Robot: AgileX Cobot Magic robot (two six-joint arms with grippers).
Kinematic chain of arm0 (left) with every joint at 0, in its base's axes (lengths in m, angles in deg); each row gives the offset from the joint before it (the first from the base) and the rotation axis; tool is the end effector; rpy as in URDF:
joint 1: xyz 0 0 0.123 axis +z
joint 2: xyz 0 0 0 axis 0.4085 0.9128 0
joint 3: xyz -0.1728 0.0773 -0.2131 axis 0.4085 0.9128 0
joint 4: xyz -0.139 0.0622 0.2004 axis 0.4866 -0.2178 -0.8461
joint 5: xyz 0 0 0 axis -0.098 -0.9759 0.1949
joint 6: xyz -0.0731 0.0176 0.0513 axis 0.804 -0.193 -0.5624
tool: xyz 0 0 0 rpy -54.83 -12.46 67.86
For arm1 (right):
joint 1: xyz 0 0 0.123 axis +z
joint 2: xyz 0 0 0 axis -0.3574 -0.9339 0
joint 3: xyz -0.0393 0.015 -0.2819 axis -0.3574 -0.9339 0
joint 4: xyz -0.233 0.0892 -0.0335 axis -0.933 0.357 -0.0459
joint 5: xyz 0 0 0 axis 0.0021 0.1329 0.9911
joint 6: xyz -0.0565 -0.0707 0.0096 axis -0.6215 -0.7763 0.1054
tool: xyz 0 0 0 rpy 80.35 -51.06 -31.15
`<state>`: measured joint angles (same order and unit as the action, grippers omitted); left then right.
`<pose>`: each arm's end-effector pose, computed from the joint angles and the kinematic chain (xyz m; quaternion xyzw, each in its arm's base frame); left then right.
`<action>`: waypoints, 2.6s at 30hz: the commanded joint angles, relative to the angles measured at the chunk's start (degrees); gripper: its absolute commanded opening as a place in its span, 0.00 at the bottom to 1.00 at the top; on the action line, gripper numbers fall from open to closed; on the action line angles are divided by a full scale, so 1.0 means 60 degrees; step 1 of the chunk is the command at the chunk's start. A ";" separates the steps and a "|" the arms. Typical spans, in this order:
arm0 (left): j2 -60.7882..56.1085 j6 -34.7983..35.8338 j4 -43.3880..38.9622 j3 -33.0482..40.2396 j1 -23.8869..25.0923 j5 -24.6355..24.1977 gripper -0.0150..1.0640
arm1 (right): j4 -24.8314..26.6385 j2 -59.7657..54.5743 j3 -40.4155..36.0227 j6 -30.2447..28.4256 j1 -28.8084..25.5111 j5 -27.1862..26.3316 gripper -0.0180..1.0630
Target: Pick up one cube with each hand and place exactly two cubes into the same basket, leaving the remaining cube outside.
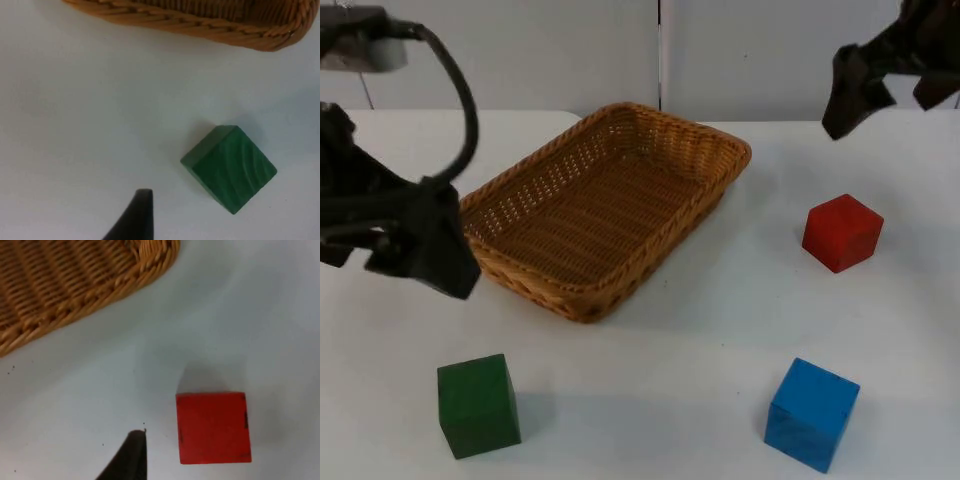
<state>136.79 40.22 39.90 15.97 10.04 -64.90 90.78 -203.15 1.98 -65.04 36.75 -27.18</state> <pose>0.2384 -0.0790 0.2160 0.1948 0.9591 -0.1125 0.1716 0.4154 0.1269 0.2255 -0.2500 0.9401 0.0543 0.2254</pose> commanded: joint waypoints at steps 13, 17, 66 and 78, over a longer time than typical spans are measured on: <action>0.1778 0.1837 -0.0211 -0.0052 -0.0455 0.1096 0.99 | 0.0055 -0.0719 0.0085 -0.0388 0.0048 -0.0430 0.99; 0.2335 0.2402 -0.0188 -0.0052 -0.0455 0.1327 0.99 | 0.0055 -0.0971 0.0085 -0.0388 0.0048 -0.0620 0.99; 0.4664 0.3218 0.0094 0.0034 -0.1429 0.2687 0.96 | 0.0205 -0.2691 0.0085 -0.0388 0.0115 -0.1524 0.53; 0.4475 0.3372 0.0071 0.0034 -0.1429 0.2332 0.01 | -0.0032 -0.2004 0.0091 -0.0620 0.0115 -0.1321 0.02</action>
<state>164.61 59.99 39.70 15.84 1.83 -50.58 91.11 -216.68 2.29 -67.97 37.07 -35.61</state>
